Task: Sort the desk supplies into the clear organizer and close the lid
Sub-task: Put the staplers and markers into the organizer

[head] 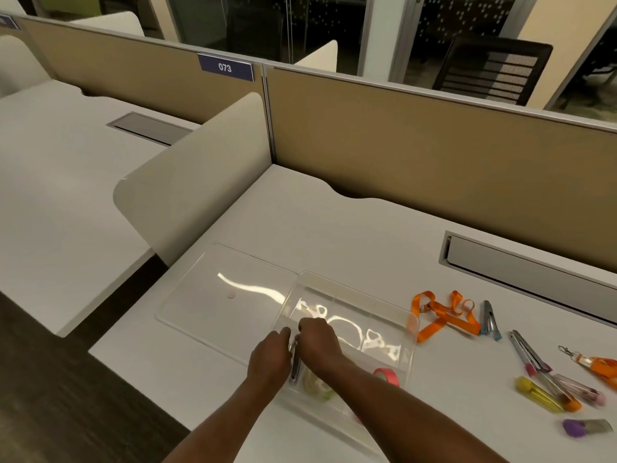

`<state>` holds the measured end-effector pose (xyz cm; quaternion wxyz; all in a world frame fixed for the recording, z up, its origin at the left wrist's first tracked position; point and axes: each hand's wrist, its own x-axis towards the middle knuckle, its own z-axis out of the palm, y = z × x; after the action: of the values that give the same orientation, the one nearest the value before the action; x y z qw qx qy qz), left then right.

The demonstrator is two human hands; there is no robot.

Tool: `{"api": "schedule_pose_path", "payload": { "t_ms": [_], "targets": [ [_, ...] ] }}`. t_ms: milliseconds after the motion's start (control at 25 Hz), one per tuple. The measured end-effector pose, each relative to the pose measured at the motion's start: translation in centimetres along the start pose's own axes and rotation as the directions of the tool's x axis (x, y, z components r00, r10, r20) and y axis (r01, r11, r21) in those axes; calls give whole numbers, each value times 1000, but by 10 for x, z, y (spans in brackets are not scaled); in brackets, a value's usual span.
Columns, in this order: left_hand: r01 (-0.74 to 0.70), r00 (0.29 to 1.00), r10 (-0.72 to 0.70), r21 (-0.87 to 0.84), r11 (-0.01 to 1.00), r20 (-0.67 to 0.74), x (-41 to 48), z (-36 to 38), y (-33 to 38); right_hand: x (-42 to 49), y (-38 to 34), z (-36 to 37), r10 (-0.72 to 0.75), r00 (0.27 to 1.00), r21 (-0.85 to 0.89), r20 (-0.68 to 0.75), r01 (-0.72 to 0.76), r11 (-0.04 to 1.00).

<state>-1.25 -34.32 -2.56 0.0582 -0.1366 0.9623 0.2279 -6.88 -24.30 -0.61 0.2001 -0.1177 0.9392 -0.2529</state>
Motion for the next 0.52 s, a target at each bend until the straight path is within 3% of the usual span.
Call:
{"api": "schedule_pose_path", "payload": {
  "t_ms": [240,520],
  "targets": [
    [-48,996,50,22,999,-79,-1,-4,19,-14,29,-27,2,996,87,-93,7,996],
    [-267,962,261,-70,961,-82,-1,15,126,-56,99,-79,136,963,197,-232,-91,976]
  ]
}}
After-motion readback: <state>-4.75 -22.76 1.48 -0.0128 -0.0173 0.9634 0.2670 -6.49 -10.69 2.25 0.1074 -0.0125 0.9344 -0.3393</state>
